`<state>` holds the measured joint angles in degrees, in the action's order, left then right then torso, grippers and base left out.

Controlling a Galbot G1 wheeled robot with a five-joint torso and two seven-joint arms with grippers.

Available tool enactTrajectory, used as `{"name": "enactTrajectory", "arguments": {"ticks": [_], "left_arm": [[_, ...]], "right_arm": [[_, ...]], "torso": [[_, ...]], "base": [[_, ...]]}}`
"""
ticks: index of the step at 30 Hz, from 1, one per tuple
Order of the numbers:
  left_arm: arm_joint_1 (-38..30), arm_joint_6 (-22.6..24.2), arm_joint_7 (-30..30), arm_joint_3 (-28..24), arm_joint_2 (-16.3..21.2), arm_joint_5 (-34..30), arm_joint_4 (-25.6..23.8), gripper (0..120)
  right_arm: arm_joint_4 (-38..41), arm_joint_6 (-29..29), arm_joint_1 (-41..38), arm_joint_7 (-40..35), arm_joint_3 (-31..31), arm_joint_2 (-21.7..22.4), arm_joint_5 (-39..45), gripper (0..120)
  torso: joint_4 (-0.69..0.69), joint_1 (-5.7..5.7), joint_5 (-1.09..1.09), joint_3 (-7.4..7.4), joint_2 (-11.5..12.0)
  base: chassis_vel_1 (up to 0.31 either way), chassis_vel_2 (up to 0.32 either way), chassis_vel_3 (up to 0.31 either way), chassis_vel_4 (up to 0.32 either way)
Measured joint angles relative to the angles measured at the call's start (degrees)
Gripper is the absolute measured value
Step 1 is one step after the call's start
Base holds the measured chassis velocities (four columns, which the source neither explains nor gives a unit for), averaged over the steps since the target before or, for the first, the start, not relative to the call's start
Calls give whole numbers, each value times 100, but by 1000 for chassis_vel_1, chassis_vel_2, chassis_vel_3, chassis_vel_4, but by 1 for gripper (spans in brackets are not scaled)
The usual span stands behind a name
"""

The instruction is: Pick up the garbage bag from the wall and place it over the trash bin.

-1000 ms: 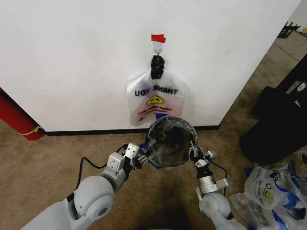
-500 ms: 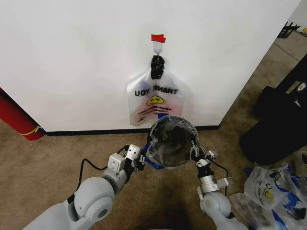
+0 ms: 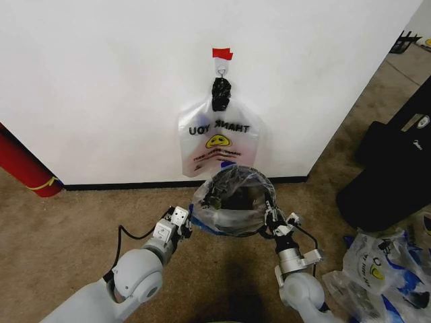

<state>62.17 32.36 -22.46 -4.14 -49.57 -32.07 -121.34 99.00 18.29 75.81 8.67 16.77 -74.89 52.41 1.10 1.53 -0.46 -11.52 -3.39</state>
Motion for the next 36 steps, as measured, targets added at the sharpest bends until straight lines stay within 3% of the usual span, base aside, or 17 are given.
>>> {"name": "enactTrajectory", "arguments": {"ticks": [11, 15, 18, 23, 29, 34, 36], "left_arm": [[225, -21, 380, 42, -7, 222, -117, 0], [225, -587, 174, 75, -114, 397, 147, 0], [271, -756, 88, 151, -124, 419, 150, 8], [932, -691, -5, 408, 84, 414, -378, 28], [1353, -792, -180, 750, 55, 501, -631, 49], [1106, -1175, -57, 1026, 64, 87, -868, 66], [880, -1391, 216, 1095, 106, -257, -937, 73]], "right_arm": [[9, -10, -87, -599, -42, -135, 379, 0], [58, -28, -99, -727, -78, -189, 433, 0], [66, -22, -114, -768, -83, -209, 399, 0], [89, -27, -192, -1038, -100, -282, 410, 0], [53, -35, -215, -1087, -145, -330, 350, 0], [-96, 49, -191, -607, -110, -242, 32, 0], [-241, 174, -173, -87, -53, -157, -182, 0]], "torso": [[-1, 0, 1, 1, 0], [0, 0, -1, 1, 0], [2, 0, 0, 1, 0], [-1, 0, 0, 1, 0], [-2, 0, -1, 1, 0], [0, 0, 0, 1, 0], [1, 0, 1, 1, 0]], "base": [[0, 0, 0, 0], [0, 0, 0, 0], [0, 0, 0, 0], [0, 0, 0, 0], [0, 0, 0, 0], [0, 0, 0, 0], [0, 0, 0, 0]]}}
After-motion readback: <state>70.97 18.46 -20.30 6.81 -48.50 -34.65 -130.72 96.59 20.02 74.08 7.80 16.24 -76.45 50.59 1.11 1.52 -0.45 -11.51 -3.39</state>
